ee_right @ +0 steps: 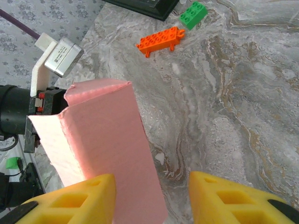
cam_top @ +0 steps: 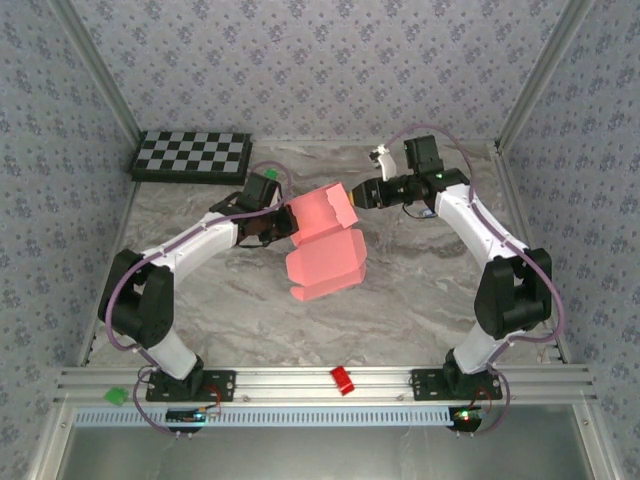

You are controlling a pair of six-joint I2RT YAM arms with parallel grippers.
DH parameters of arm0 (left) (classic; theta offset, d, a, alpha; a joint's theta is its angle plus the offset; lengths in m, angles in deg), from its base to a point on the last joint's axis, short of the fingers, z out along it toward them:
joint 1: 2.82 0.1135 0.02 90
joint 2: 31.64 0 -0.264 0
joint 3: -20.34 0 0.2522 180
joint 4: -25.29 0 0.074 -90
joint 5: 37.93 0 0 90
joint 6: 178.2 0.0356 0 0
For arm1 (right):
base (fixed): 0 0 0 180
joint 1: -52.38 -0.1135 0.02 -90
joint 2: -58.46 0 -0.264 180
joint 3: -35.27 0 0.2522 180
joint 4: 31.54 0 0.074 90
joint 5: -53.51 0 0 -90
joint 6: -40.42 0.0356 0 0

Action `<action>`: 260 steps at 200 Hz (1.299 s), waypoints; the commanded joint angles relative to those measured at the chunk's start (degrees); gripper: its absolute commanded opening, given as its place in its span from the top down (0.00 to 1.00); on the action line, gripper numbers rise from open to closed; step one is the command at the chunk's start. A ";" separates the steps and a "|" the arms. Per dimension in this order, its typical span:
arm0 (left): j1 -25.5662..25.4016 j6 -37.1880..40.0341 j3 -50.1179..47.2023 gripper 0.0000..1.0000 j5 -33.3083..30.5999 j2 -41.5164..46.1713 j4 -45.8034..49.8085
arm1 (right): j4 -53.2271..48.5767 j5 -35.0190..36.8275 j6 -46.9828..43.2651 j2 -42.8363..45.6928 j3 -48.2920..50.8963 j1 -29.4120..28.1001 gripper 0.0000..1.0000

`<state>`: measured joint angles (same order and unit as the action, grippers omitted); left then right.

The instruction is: Fold the paper box

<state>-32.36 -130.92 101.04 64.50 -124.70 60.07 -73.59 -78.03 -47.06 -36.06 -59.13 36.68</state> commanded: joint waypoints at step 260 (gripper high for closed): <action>-0.04 -0.73 0.93 1.00 -0.34 0.95 0.53 | -1.51 14.29 -2.21 0.11 1.03 -6.55 0.53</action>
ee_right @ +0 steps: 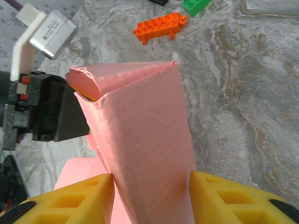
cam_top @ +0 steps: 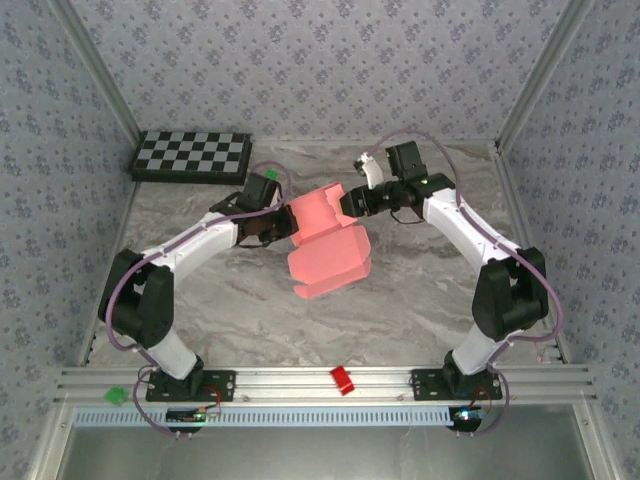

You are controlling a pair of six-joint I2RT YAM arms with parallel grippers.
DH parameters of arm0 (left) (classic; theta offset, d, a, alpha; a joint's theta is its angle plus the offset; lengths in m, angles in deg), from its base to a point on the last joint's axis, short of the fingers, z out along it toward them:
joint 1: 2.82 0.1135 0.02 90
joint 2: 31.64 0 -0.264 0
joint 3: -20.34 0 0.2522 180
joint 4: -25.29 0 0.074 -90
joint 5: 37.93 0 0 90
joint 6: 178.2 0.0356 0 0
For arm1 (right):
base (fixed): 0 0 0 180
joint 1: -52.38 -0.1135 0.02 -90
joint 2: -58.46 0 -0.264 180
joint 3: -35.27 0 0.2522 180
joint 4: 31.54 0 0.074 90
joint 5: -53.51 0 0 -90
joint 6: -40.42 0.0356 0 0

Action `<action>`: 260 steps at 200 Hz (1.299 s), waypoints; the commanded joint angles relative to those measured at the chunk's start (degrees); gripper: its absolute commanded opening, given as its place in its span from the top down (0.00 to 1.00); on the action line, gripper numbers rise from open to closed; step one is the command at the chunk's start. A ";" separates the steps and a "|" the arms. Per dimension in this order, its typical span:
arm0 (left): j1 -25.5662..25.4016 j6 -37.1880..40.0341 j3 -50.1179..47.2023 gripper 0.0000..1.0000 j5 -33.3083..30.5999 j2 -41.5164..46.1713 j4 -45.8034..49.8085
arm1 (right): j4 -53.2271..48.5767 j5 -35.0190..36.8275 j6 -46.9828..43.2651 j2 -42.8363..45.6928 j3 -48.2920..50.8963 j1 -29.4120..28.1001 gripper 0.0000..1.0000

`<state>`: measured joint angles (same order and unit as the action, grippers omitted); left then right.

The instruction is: Fold the paper box

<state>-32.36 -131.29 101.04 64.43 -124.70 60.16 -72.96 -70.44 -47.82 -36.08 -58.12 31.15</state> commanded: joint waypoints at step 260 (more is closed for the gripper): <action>-0.08 -1.75 1.40 1.00 -0.48 -0.45 -0.16 | -2.00 43.57 2.20 -3.16 -1.04 -11.18 0.64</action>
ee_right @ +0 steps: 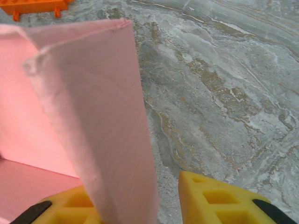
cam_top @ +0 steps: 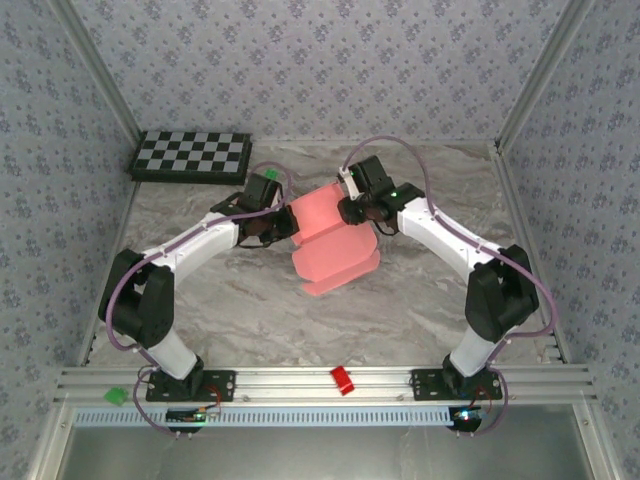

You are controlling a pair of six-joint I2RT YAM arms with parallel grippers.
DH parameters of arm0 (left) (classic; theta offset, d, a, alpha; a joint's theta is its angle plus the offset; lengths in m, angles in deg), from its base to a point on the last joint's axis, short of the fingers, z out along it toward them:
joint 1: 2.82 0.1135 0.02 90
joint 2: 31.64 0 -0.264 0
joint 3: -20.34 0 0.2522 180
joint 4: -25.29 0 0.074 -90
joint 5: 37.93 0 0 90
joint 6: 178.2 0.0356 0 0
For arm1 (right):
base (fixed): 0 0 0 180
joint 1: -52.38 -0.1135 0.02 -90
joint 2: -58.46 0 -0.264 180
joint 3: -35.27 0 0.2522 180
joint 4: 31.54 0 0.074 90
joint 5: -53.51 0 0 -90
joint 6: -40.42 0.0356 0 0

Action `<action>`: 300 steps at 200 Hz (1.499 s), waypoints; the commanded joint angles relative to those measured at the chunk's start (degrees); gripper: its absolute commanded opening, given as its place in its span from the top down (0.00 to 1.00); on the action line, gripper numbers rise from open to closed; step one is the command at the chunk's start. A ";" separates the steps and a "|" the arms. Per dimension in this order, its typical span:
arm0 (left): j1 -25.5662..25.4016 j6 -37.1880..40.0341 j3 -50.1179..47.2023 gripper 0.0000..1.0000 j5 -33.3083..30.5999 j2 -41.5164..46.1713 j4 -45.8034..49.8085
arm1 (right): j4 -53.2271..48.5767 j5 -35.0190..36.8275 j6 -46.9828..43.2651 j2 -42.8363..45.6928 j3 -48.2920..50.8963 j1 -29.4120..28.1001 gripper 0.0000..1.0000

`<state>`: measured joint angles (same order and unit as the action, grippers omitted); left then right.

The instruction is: Fold the paper box

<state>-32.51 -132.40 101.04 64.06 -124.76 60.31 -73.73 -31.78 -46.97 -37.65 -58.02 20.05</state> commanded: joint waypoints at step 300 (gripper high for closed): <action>0.10 -1.75 2.29 1.00 -0.35 -2.68 0.28 | -7.23 21.69 4.51 -6.58 -6.73 -5.89 0.81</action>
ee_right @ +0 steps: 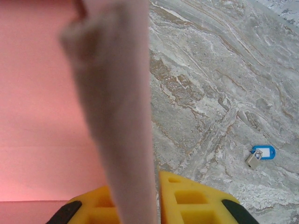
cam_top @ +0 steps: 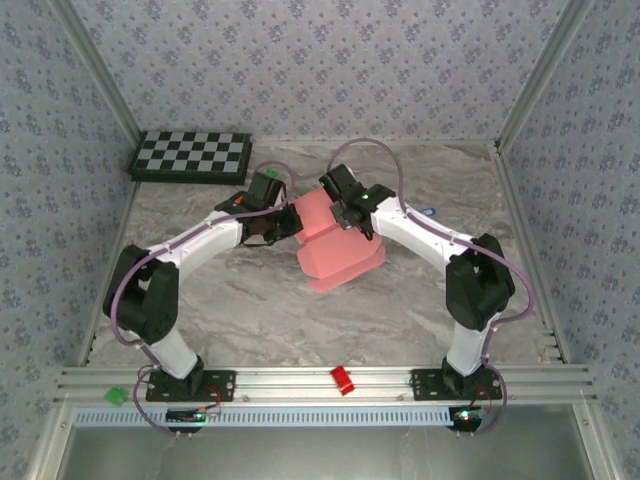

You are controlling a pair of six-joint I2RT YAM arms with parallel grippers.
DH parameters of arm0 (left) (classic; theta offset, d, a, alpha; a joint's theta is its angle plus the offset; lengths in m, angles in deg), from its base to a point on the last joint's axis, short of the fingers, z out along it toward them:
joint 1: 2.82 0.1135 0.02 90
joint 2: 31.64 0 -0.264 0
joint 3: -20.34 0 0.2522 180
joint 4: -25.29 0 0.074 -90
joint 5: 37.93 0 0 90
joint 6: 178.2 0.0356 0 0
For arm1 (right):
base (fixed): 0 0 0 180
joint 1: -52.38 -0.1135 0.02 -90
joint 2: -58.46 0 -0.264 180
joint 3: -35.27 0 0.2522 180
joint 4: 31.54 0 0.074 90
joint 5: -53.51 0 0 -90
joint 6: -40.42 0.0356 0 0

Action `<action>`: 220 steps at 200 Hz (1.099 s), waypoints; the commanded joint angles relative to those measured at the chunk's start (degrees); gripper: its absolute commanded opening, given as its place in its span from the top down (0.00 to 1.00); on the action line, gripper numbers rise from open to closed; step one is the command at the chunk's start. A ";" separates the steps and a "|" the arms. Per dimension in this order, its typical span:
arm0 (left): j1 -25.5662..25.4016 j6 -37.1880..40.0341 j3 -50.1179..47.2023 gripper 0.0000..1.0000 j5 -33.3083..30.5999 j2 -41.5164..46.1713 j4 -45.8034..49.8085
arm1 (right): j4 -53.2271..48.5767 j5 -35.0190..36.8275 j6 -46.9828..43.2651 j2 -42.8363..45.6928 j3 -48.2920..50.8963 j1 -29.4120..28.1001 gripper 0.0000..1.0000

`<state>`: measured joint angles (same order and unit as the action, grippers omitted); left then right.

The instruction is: Fold the paper box

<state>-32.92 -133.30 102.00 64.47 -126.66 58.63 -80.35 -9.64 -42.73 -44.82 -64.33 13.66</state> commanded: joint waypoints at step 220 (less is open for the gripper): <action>0.09 -5.44 0.78 1.00 -5.53 0.54 1.39 | 3.49 -13.83 6.06 14.12 3.40 4.36 0.35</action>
<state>-32.47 -135.88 102.09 61.44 -128.52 60.62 -77.49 -20.41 -40.50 -35.86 -62.36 15.61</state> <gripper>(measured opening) 0.083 0.651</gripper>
